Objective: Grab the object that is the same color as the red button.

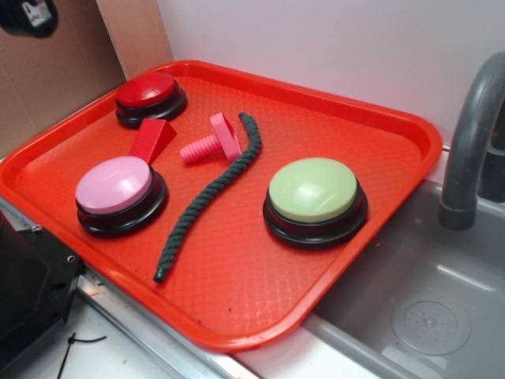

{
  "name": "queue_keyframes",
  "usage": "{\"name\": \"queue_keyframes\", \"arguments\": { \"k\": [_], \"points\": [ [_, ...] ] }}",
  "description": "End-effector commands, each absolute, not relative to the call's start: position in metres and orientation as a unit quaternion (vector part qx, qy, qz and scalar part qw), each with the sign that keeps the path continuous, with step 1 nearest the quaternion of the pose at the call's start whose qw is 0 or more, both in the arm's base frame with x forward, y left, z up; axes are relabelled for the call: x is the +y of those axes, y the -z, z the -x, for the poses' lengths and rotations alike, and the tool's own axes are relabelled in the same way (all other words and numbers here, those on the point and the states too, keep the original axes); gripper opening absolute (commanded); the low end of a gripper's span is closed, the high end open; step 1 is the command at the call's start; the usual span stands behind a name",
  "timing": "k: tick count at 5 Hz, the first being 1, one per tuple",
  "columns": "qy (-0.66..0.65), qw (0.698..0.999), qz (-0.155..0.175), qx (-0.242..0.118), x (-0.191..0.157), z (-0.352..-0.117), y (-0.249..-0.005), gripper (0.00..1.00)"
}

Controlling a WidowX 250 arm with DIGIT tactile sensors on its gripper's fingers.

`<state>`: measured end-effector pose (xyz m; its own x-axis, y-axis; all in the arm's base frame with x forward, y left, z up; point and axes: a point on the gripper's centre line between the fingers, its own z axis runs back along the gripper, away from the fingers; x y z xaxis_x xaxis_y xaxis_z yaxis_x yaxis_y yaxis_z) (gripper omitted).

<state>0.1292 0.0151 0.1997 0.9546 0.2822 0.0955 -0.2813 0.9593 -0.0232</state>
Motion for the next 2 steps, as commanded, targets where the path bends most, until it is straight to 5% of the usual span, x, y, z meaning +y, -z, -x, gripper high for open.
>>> {"name": "queue_keyframes", "arguments": {
  "k": [1,2],
  "points": [
    [-0.269,0.956,-0.050,-0.108,0.049,-0.158,-0.166,1.00],
    [-0.309,0.939,-0.071,-0.131,0.064,-0.177,-0.142,1.00]
  ]
}}
